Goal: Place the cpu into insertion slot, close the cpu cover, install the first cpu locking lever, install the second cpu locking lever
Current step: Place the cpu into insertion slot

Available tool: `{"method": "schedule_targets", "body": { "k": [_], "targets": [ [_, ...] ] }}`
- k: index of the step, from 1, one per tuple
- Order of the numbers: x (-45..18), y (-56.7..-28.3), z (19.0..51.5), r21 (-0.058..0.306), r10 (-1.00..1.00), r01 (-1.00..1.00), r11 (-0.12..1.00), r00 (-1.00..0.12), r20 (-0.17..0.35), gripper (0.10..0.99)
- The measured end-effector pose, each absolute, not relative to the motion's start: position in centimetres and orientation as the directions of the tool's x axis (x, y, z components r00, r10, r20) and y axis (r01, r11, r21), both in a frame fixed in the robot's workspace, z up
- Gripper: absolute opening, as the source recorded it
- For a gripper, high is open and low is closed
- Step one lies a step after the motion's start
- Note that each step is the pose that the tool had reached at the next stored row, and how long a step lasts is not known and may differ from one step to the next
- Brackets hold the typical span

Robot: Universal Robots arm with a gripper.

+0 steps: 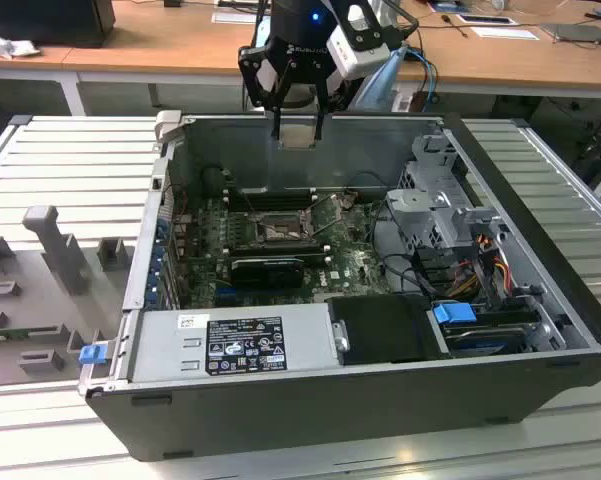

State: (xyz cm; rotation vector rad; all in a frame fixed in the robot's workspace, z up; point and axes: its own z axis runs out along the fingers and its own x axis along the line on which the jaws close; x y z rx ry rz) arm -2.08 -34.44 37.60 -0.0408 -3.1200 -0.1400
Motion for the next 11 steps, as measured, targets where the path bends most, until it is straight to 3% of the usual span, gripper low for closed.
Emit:
{"method": "schedule_targets", "body": {
  "k": [11],
  "targets": [
    [-2.08,-34.44,37.60,0.089,0.042,0.044,0.995,-0.999,0.019,0.529]
  ]
}}
